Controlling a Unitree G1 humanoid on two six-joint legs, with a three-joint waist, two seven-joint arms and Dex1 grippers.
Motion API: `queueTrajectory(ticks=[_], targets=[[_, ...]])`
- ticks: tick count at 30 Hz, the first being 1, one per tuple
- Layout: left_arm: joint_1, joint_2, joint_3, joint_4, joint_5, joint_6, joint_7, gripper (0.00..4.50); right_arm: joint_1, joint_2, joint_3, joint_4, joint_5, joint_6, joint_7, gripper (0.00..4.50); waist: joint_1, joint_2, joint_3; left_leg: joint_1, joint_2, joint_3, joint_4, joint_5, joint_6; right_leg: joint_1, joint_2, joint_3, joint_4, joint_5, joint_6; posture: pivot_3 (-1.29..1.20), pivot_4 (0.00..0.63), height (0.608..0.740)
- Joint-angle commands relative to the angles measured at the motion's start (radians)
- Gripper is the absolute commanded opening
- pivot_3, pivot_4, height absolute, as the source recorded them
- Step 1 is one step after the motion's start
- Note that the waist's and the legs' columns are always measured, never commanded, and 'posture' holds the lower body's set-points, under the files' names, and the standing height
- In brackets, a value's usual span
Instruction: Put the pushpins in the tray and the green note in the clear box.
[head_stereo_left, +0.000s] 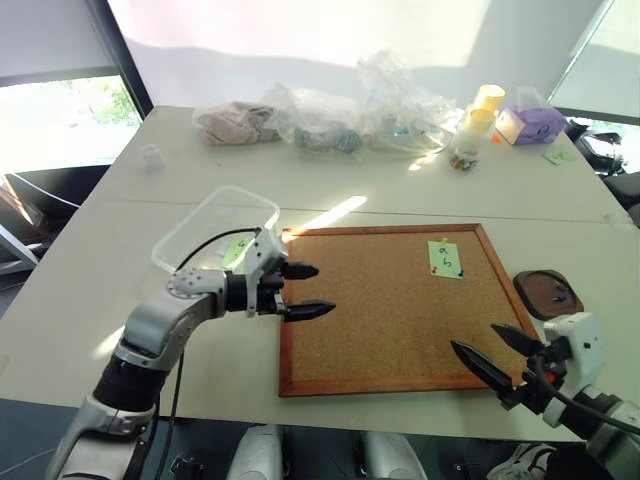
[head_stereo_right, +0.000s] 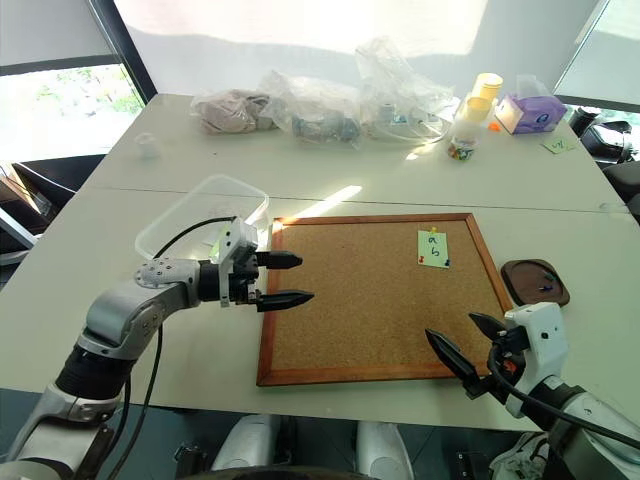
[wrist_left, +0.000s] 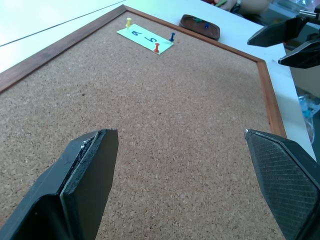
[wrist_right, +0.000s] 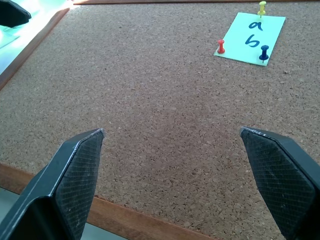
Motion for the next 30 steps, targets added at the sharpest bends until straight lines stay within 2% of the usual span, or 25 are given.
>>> queueTrajectory(ticks=[1,17,21,27,28,30], targets=[[-0.019,0.008,-0.01,-0.006,0.035,-0.054,-0.011,4.47,0.002,0.01,-0.029,-0.034,0.002,-0.016,-0.004,4.5,0.0,0.0,0.0,0.0,0.0,0.0,0.0,0.0,0.0,0.0,0.0,0.0,0.0,0.0,0.0,0.0,0.15,0.74],[-0.044,-0.004,0.016,0.001,0.005,-0.026,-0.027,4.47,0.008,0.017,-0.028,-0.039,-0.002,-0.02,-0.008,4.5,0.0,0.0,0.0,0.0,0.0,0.0,0.0,0.0,0.0,0.0,0.0,0.0,0.0,0.0,0.0,0.0,0.15,0.74],[-0.046,-0.005,0.02,0.004,0.0,-0.029,-0.04,3.23,0.011,0.02,-0.029,-0.04,-0.004,-0.021,-0.008,4.5,0.0,0.0,0.0,0.0,0.0,0.0,0.0,0.0,0.0,0.0,0.0,0.0,0.0,0.0,0.0,0.0,0.15,0.74],[-0.057,-0.006,0.021,0.011,0.008,-0.043,-0.053,0.5,0.009,0.025,-0.026,-0.035,-0.008,-0.025,-0.005,4.5,0.0,0.0,0.0,0.0,0.0,0.0,0.0,0.0,0.0,0.0,0.0,0.0,0.0,0.0,0.0,0.0,0.15,0.74],[-0.065,-0.01,0.022,0.017,0.012,-0.05,-0.053,0.16,0.005,0.023,-0.024,-0.03,-0.011,-0.026,-0.003,4.5,0.0,0.0,0.0,0.0,0.0,0.0,0.0,0.0,0.0,0.0,0.0,0.0,0.0,0.0,0.0,0.0,0.15,0.74],[-0.086,-0.017,0.021,0.038,0.022,-0.067,-0.053,0.04,-0.014,0.014,-0.03,-0.023,-0.005,-0.021,-0.006,4.5,0.0,0.0,0.0,0.0,0.0,0.0,0.0,0.0,0.0,0.0,0.0,0.0,0.0,0.0,0.0,0.0,0.15,0.74]])
